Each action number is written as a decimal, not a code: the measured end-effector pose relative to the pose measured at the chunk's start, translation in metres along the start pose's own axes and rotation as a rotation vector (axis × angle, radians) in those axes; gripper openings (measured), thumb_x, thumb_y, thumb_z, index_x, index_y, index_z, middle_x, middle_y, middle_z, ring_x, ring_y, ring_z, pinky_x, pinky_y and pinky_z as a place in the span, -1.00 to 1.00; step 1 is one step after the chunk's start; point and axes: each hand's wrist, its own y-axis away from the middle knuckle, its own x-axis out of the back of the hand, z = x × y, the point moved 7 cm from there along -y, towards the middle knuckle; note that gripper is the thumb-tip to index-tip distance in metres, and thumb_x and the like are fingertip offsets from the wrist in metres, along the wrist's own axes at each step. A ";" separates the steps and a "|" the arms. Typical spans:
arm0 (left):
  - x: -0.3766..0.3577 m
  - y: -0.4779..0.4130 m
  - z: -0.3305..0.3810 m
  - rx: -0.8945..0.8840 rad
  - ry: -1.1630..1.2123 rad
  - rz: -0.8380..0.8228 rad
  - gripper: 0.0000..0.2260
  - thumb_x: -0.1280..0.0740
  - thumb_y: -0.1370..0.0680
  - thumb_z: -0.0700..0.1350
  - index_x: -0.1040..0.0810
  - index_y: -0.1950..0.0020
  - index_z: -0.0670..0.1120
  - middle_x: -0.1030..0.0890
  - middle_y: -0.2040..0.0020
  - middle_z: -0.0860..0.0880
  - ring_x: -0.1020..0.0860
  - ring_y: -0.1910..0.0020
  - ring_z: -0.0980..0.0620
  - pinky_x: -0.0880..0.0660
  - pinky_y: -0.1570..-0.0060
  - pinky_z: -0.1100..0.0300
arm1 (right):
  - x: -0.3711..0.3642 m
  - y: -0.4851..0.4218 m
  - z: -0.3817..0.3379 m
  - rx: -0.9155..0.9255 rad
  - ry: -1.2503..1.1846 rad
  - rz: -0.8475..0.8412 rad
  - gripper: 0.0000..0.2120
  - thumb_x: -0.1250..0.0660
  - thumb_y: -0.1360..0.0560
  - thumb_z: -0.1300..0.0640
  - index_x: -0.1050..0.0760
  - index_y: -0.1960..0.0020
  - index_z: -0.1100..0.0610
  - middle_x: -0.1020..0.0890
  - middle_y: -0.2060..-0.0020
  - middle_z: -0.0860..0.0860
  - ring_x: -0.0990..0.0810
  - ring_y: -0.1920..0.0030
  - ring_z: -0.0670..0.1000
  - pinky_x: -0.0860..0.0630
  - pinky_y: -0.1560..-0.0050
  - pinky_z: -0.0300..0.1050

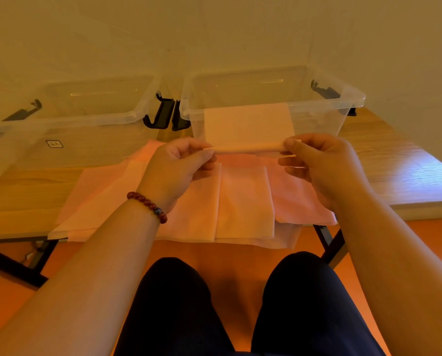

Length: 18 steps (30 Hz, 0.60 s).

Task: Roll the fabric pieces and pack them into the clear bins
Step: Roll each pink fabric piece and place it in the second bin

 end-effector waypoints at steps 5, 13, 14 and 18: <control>0.000 -0.001 0.000 -0.002 0.007 0.045 -0.91 -0.36 -0.53 -0.22 -0.62 0.14 -0.07 -0.64 0.13 -0.05 -0.64 0.24 0.17 -0.55 0.23 0.34 | 0.000 -0.001 -0.003 0.039 -0.019 0.014 -0.94 -0.36 -0.55 0.18 -0.55 0.04 0.04 -0.66 0.28 -0.02 -0.66 0.28 -0.06 -0.62 0.24 -0.19; 0.002 -0.001 0.003 -0.019 -0.018 0.093 -0.91 -0.40 -0.51 -0.23 -0.56 0.12 -0.05 -0.64 0.28 0.00 -0.63 0.32 0.16 -0.54 0.31 0.32 | 0.000 0.002 0.001 0.015 -0.036 -0.047 -0.93 -0.36 -0.53 0.23 -0.59 0.03 0.11 -0.65 0.25 0.01 -0.68 0.23 -0.06 -0.63 0.21 -0.20; 0.001 -0.001 0.003 -0.028 -0.018 0.093 -0.92 -0.39 -0.51 -0.23 -0.57 0.13 -0.05 -0.65 0.30 0.02 -0.63 0.32 0.17 -0.54 0.32 0.32 | 0.000 0.001 0.001 0.014 -0.031 -0.036 -0.95 -0.36 -0.54 0.22 -0.59 0.05 0.10 -0.66 0.25 0.00 -0.68 0.23 -0.06 -0.63 0.21 -0.20; 0.001 0.000 0.003 -0.032 0.017 0.061 -0.92 -0.41 -0.49 -0.21 -0.60 0.08 -0.03 -0.66 0.26 0.05 -0.64 0.26 0.17 -0.55 0.25 0.33 | 0.002 0.000 0.001 0.009 -0.026 -0.003 -0.95 -0.35 -0.55 0.19 -0.59 0.07 0.10 -0.67 0.21 0.00 -0.68 0.22 -0.10 -0.64 0.21 -0.22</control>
